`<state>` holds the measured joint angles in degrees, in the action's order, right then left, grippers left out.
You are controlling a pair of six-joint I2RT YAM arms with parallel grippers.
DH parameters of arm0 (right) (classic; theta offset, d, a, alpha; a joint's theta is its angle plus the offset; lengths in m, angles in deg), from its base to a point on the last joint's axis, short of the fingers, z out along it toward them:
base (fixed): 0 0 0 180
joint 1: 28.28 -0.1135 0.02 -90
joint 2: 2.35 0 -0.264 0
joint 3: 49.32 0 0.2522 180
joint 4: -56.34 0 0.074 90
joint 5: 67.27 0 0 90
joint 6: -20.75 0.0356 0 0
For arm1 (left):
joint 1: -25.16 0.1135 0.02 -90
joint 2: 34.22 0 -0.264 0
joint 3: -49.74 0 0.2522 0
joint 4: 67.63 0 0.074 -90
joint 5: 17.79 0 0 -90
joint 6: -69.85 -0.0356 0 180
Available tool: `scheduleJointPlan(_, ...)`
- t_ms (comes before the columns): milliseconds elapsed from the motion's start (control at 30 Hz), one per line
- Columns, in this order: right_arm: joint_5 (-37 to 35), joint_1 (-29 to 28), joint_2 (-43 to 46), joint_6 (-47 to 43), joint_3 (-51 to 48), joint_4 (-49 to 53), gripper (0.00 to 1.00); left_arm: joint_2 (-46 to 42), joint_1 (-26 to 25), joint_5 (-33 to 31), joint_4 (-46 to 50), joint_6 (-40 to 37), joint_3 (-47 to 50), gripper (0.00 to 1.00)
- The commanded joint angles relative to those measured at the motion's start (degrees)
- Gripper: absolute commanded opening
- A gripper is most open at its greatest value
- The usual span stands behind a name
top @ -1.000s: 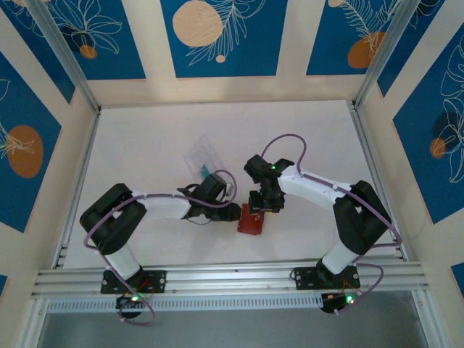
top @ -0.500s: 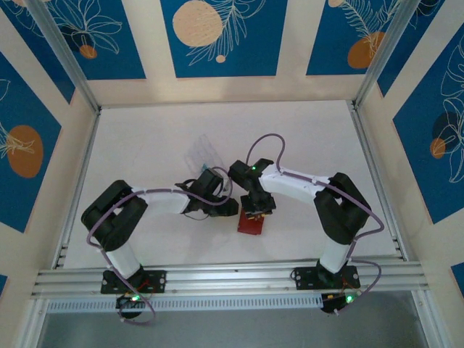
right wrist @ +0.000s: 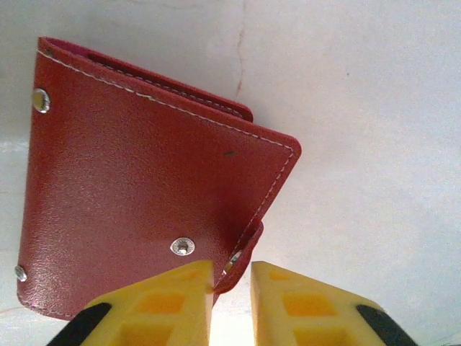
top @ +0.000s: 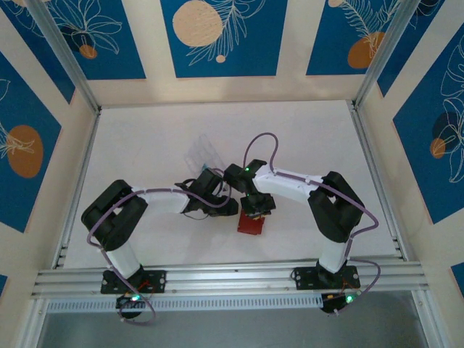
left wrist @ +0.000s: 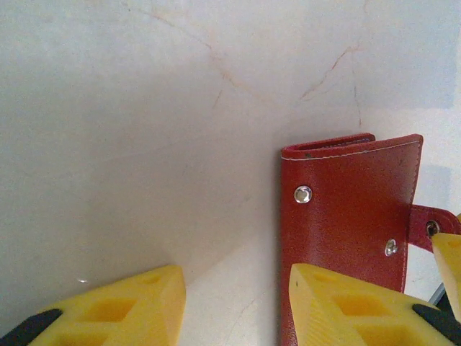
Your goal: Put the credit cards into the card holder
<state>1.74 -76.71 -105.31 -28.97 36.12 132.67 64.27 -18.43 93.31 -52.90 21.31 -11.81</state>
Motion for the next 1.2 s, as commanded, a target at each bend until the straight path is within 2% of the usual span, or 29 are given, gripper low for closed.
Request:
scheduleJointPlan(0, -1.24, -0.8, 0.38, 1.72, 0.16, 2.21, 0.17, 0.85, 0.34, 0.77, -0.01, -1.79, 0.51, 0.43)
scheduleJointPlan(300, 0.89, -1.14, 3.99, 3.21, -3.86, 0.74, 0.0, 1.43, -0.08, 1.84, 0.13, -2.95, 0.2, 0.44)
scheduleJointPlan(667, 0.81, 0.7, 11.67, 3.35, -10.37, -4.55, 0.0, 0.81, -2.01, 1.44, -0.28, -3.13, 1.27, 0.44)
scheduleJointPlan(1000, 2.99, 9.6, 18.28, -4.13, -15.61, -15.57, 0.0, -0.55, -3.78, 0.47, -0.53, -2.47, 2.1, 0.44)
scheduleJointPlan(1167, 8.08, 13.59, 19.92, -5.94, -17.17, -18.79, 0.0, -0.61, -4.39, 0.16, 0.8, -2.85, 0.37, 0.44)
